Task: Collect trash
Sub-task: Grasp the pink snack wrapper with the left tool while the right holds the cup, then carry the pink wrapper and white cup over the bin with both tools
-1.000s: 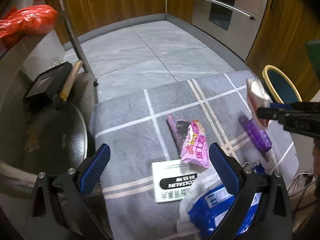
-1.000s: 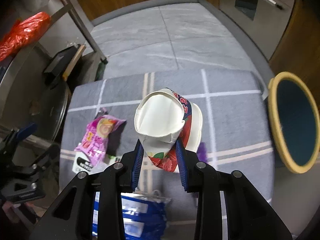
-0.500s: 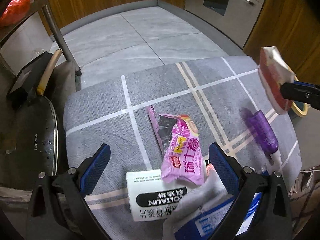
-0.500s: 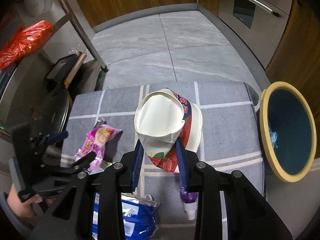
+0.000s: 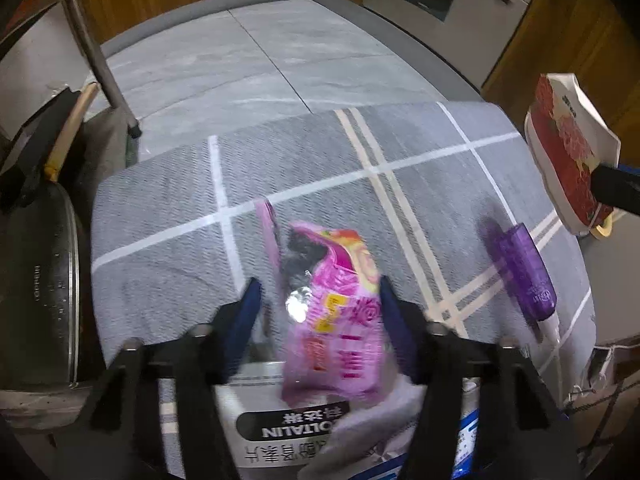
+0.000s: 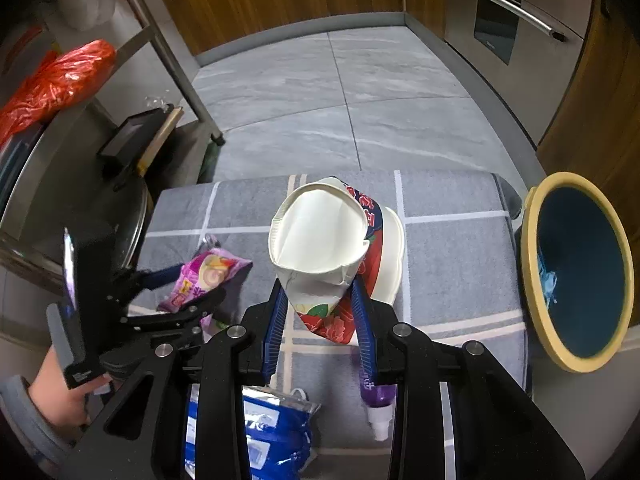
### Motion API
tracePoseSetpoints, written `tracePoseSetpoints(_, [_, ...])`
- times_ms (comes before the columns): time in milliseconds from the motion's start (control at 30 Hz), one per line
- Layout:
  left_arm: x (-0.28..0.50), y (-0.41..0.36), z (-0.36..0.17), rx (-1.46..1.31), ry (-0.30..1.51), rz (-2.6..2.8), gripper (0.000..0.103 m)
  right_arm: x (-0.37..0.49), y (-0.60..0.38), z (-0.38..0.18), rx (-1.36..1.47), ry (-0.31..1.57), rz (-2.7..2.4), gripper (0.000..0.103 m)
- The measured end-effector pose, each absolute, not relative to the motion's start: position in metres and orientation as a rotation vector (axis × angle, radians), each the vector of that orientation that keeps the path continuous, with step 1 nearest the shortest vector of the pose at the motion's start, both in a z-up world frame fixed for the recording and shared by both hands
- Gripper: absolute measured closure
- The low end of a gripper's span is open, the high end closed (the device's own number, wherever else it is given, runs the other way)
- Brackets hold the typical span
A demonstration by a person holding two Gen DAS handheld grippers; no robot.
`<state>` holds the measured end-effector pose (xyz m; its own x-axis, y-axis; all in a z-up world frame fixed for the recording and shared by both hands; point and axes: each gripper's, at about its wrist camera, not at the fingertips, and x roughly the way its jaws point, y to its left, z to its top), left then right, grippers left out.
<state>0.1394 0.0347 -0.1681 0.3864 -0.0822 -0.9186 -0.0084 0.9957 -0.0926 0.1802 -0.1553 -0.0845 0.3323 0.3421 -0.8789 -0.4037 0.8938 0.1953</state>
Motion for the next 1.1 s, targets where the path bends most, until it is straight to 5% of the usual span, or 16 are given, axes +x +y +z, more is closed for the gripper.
tracePoseSetpoints(400, [0.134,0.023,-0.129,-0.01,1.007,-0.037,0.083,0.18,-0.163,-0.078,-0.068,1.104,0.473,0.069])
tracePoseSetpoints(1100, [0.134,-0.011,-0.07,-0.021,0.823,-0.131,0.084,0.191,-0.208,-0.05,-0.033,1.003,0.397,0.069])
